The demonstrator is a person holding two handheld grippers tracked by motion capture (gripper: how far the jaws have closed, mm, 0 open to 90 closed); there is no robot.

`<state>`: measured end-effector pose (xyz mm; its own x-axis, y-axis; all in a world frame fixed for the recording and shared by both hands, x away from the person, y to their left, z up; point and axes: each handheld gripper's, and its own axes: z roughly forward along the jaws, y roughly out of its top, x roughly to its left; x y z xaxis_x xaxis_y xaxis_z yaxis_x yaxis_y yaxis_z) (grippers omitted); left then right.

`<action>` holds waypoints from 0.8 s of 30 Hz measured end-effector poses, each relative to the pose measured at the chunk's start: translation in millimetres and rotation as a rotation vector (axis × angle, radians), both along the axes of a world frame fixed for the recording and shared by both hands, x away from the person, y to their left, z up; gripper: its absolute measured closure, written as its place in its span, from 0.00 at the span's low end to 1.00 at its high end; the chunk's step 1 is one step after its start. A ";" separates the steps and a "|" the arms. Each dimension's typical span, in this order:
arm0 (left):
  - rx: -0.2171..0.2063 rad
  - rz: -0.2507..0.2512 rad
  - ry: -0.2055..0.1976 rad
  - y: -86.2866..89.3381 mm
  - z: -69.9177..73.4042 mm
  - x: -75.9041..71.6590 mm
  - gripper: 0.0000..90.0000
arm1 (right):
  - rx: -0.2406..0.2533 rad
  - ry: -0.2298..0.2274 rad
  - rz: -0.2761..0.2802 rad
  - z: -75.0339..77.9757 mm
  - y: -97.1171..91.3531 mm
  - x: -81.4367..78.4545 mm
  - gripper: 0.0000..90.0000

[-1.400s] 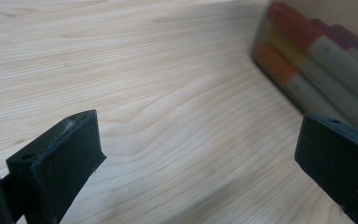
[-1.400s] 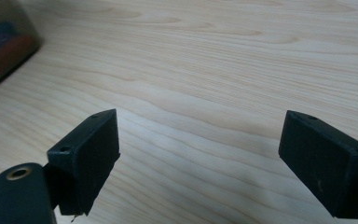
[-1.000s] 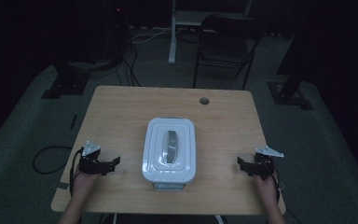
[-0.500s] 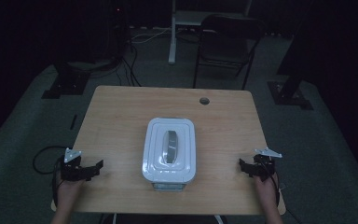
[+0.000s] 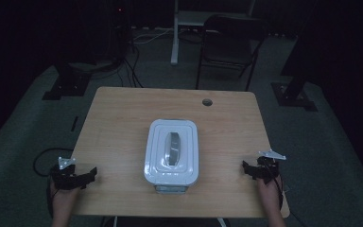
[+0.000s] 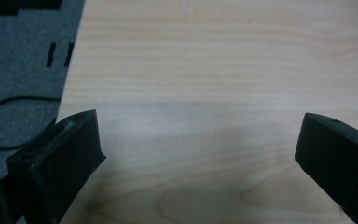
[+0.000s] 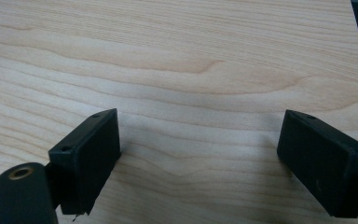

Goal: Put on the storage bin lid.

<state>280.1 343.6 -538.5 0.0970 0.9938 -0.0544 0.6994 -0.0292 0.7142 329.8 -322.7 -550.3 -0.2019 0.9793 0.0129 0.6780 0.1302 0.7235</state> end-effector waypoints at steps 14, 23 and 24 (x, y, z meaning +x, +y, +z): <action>0.068 0.004 0.034 -7.1 -7.8 4.6 0.01 | 0.000 0.000 0.000 0.0 0.0 0.0 0.14; 0.068 0.005 0.034 -6.9 -7.8 5.4 0.01 | -0.001 -0.001 -0.003 -0.1 0.0 0.3 0.14; 0.069 0.005 0.034 -6.9 -7.8 5.4 0.01 | -0.001 0.000 -0.004 -0.1 0.0 0.7 0.14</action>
